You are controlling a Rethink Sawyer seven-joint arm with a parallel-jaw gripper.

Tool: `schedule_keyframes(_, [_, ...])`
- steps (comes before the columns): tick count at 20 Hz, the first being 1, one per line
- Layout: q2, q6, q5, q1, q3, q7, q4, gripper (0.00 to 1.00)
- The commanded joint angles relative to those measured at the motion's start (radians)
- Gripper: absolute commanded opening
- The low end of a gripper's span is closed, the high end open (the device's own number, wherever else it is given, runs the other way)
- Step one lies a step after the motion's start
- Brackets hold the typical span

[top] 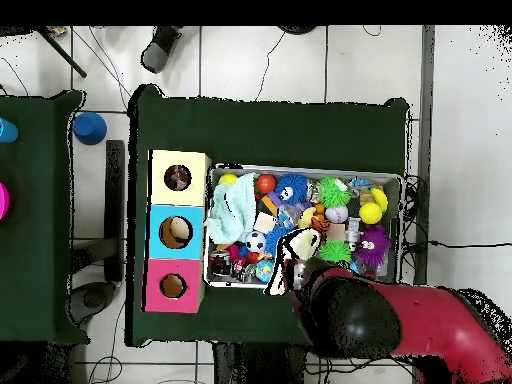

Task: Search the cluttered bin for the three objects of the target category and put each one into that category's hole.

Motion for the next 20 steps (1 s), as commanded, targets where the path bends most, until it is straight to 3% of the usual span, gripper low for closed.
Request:
schedule_keyframes(1, [-0.016,0.122,0.013,-0.102,0.139,-0.348,-0.028,0.00])
schedule_keyframes(20, [0.027,0.090,-0.101,-0.310,0.303,-0.328,0.045,0.00])
